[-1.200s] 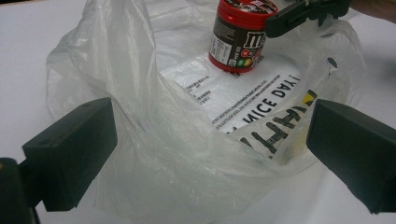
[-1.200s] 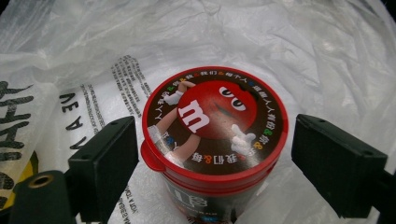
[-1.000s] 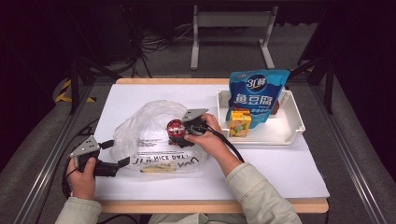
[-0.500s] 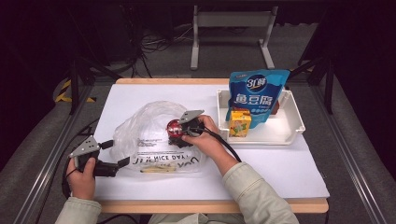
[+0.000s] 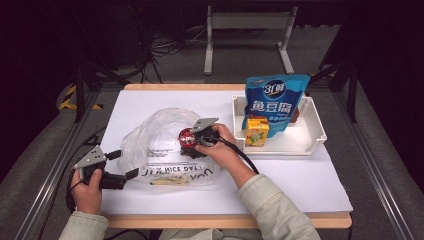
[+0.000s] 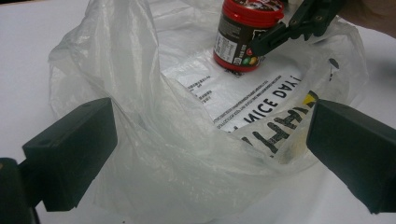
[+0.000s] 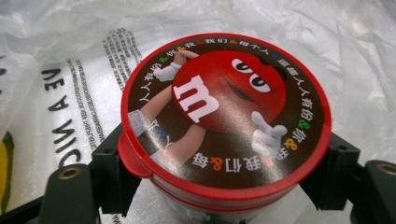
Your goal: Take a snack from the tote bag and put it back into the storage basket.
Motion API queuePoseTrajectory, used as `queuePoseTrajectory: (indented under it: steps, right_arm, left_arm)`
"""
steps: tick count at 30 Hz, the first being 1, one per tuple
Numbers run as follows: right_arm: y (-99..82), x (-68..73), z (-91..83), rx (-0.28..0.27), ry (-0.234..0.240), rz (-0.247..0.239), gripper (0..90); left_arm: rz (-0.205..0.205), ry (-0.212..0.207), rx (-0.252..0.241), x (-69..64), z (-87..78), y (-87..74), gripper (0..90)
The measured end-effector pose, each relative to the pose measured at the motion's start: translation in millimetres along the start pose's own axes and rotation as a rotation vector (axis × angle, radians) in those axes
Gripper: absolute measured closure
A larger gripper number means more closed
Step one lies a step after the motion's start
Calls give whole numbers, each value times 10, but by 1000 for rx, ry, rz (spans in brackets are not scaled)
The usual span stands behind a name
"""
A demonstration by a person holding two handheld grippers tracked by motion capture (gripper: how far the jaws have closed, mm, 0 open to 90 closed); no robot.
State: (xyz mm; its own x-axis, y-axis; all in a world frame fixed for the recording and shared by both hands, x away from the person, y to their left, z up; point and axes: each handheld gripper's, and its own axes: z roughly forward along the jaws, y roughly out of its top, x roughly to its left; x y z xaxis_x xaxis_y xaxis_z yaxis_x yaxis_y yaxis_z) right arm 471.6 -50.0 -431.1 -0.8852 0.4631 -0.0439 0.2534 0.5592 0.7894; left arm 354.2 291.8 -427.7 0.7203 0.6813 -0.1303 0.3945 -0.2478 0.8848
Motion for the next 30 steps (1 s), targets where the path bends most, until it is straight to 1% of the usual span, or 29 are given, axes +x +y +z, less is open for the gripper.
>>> queuePoseTrajectory:
  steps: [6,8,14,15,21,26,30]
  right_arm:
    - [58,8,-84,-4,10,4,254]
    - [86,19,-119,-8,22,9,255]
    - [199,46,-235,-28,26,-4,254]
    - [224,53,-258,-32,32,2,254]
    - [322,82,-354,-44,48,-4,254]
    - [404,105,-445,-50,46,-15,255]
    - [427,104,-483,-55,44,-13,254]
  left_arm:
    - [2,0,1,0,1,1,23]
    - [2,0,1,-1,1,1,23]
    - [3,-1,3,0,4,0,23]
    - [3,-1,5,-1,2,1,23]
    - [2,0,3,-2,2,1,23]
    - [5,-1,4,-2,1,2,23]
    - [2,-3,5,-3,3,1,23]
